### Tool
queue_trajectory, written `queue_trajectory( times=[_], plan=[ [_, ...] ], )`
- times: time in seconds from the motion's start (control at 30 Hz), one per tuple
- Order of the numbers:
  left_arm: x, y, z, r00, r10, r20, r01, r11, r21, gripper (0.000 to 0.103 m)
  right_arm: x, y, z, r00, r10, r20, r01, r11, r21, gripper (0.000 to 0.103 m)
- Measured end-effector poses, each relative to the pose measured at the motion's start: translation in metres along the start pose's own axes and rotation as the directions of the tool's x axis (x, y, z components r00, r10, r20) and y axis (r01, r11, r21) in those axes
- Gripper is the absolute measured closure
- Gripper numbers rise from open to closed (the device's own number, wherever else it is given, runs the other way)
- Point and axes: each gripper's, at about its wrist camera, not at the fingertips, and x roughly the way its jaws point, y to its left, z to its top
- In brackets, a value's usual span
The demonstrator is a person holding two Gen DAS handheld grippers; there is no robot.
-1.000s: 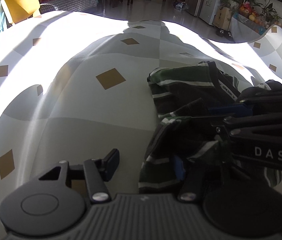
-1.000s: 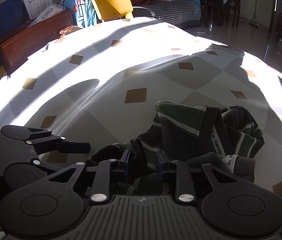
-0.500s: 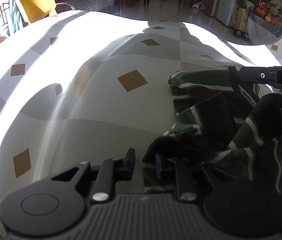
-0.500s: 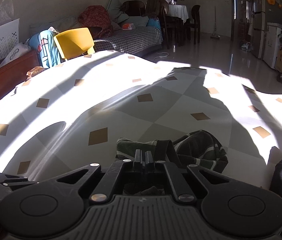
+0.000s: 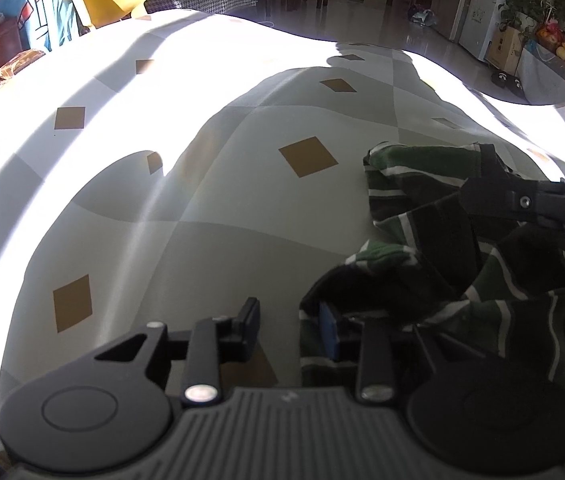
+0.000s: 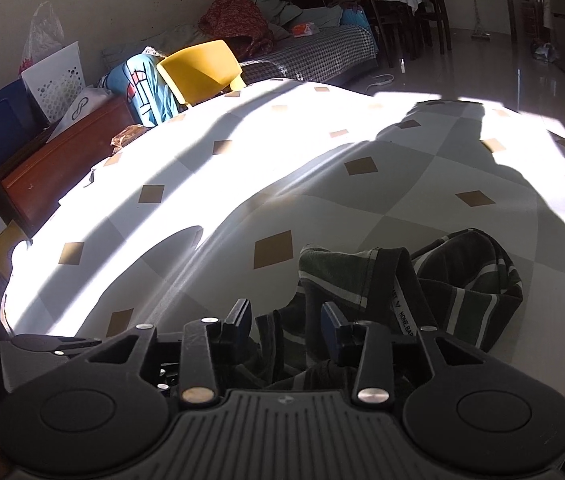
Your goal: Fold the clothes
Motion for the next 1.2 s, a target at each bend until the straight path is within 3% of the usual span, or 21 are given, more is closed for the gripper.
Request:
queue_trajectory(
  times=[0.1,0.17,0.27,0.4,0.43,0.53,0.6,0.77,1.07,1.2],
  plan=[
    [-0.005,-0.004,0.0,0.999,-0.019,0.036,0.018,1.0,0.023,0.054,0.007,0.003,-0.004,1.0,-0.002,-0.03,0.001,1.0,-0.012,0.061],
    [-0.006,-0.008,0.001,0.998,-0.033,0.05,0.031,0.999,0.039,0.036,0.011,0.004,-0.006,0.999,0.0,-0.048,-0.001,1.0,-0.023,0.06],
    [-0.002,-0.014,-0.001,0.998,-0.038,0.052,0.035,0.998,0.061,0.028,0.015,0.005,-0.01,0.998,-0.002,-0.062,0.0,1.0,-0.028,0.06],
    [0.005,-0.019,-0.003,0.998,-0.045,0.041,0.041,0.996,0.079,0.028,0.02,0.008,-0.014,0.997,-0.013,-0.074,0.01,0.999,-0.054,0.06],
    [0.006,-0.02,-0.003,0.998,-0.04,0.041,0.036,0.996,0.084,0.028,0.021,0.009,-0.015,0.997,-0.022,-0.077,0.017,0.998,-0.065,0.064],
    [0.008,-0.022,-0.005,0.999,-0.04,0.034,0.037,0.995,0.09,0.035,0.026,0.01,-0.018,0.994,-0.066,-0.088,0.058,0.994,-0.092,0.091],
    [0.01,-0.024,-0.007,0.999,-0.024,0.032,0.02,0.994,0.11,0.043,0.026,0.007,-0.018,0.994,-0.076,-0.081,0.07,0.995,-0.077,0.098],
    [0.008,-0.028,-0.009,0.999,-0.002,0.045,-0.005,0.989,0.151,0.061,0.011,0.002,-0.009,0.997,-0.078,0.001,0.078,0.997,-0.029,0.099],
    [0.006,-0.008,-0.005,0.995,0.092,0.034,-0.094,0.993,0.074,0.061,-0.021,-0.023,0.011,0.969,-0.196,0.148,0.181,0.977,0.112,0.1],
    [0.005,-0.009,-0.006,0.993,0.11,0.039,-0.113,0.989,0.096,0.061,-0.036,-0.034,0.017,0.948,-0.253,0.194,0.221,0.96,0.169,0.1]
  ],
)
